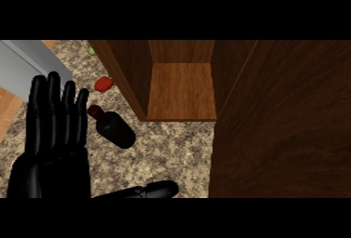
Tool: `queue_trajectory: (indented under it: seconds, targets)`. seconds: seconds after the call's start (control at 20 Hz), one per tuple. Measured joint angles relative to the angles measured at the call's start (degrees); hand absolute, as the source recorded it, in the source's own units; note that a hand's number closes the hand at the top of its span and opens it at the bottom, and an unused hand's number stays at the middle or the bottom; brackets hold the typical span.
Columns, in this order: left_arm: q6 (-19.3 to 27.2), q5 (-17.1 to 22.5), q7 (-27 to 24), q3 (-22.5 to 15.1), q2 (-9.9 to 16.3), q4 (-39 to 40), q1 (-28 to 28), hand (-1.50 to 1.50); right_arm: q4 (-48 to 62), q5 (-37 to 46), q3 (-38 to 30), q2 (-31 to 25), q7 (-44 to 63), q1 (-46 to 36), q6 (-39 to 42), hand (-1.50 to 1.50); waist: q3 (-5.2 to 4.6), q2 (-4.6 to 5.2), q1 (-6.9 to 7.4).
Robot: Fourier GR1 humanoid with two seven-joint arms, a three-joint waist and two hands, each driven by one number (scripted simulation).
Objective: Pick up the wine, place it into the cabinet and close the cabinet
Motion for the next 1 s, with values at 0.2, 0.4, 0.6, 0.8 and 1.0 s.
queue_trajectory:
  seconds: [0.2,0.4,0.6,0.8,1.0]
  targets:
    - [-1.00,1.51,-0.71,3.05,0.05,0.50,0.87,-1.50,0.06,0.08,-0.60,0.19,1.16,-1.48,-0.24,-1.50,-0.01,0.04,-0.04]
    - [-2.28,7.37,-4.61,5.67,1.14,0.34,5.23,-1.50,0.09,0.01,-1.27,0.24,2.28,-2.68,-0.22,-1.50,-0.04,0.07,-0.06]
    - [-4.23,13.53,-8.59,9.02,1.32,2.34,7.45,-1.50,-0.19,0.42,0.69,1.07,3.76,-3.53,-1.25,-1.50,-0.06,0.08,-0.12]
    - [-6.86,18.73,-12.62,11.19,1.36,3.94,10.77,-1.50,-0.26,0.43,-0.41,0.78,3.77,-3.06,-0.44,-1.50,-0.05,0.07,-0.15]
    - [-10.66,24.59,-18.09,14.60,1.69,7.73,13.13,-1.50,-0.48,0.46,-0.59,0.71,4.57,-3.60,-0.31,-1.50,-0.06,0.06,-0.21]
